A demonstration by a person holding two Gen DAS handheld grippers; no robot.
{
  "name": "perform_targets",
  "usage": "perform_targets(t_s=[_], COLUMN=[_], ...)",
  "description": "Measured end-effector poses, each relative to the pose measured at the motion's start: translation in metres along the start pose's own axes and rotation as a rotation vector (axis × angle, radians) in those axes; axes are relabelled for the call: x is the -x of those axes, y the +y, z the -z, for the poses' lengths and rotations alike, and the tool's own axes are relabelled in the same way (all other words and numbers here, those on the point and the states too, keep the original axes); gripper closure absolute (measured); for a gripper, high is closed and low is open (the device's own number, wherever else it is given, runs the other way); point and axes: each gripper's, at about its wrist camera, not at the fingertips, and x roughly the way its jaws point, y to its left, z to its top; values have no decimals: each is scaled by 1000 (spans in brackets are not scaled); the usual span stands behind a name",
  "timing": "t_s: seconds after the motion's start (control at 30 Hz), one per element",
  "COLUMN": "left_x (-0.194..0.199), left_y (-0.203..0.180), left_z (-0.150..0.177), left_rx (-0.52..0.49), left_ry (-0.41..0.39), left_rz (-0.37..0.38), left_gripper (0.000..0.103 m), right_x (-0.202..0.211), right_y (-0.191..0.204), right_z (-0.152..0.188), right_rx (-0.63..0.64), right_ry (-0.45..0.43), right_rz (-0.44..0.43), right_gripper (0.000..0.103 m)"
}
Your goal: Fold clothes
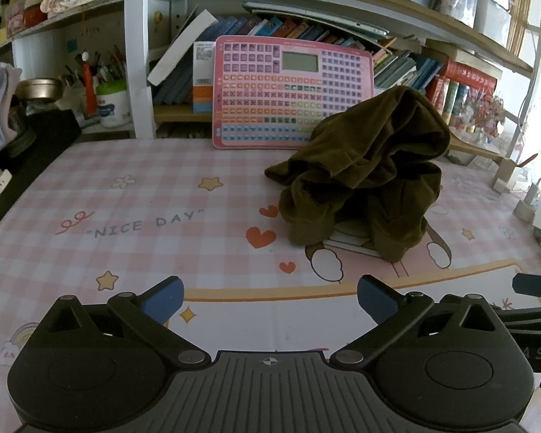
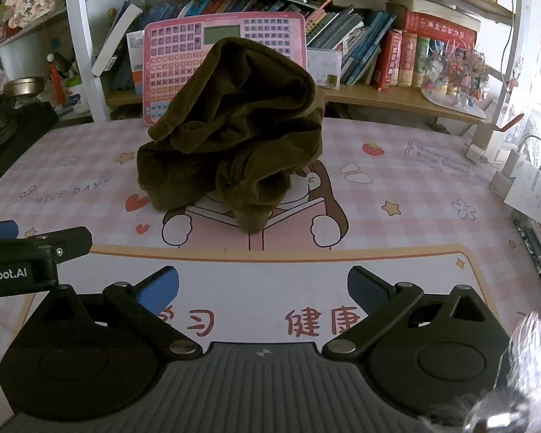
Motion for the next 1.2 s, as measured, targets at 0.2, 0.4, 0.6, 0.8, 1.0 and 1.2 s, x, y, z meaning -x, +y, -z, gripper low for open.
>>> perform_targets(t_s=[0.2,0.4,0.6,0.8,1.0,1.2], left_x=[-1,0,-3,-3,-3,-2], left_y=[2,-1,-1,-1,0,0], left_z=[-1,2,1,1,1,1], left_rx=[-1,-1,-1,-1,1,1], left_ry=[3,5,8,9,9,10], left_rz=[-1,-2,-2,-2,0,1], left_gripper=[0,0,0,0,0,0], right_x=[-1,-3,-3,-3,-3,-3], right_y=[0,0,1,1,1,1], right_z=[-1,-1,-1,-1,0,0], right_rx=[2,4,4,3,3,3], right_ry=[2,2,4,5,5,7], right_rz=[1,0,0,0,1,0], right_gripper=[2,2,2,2,2,2])
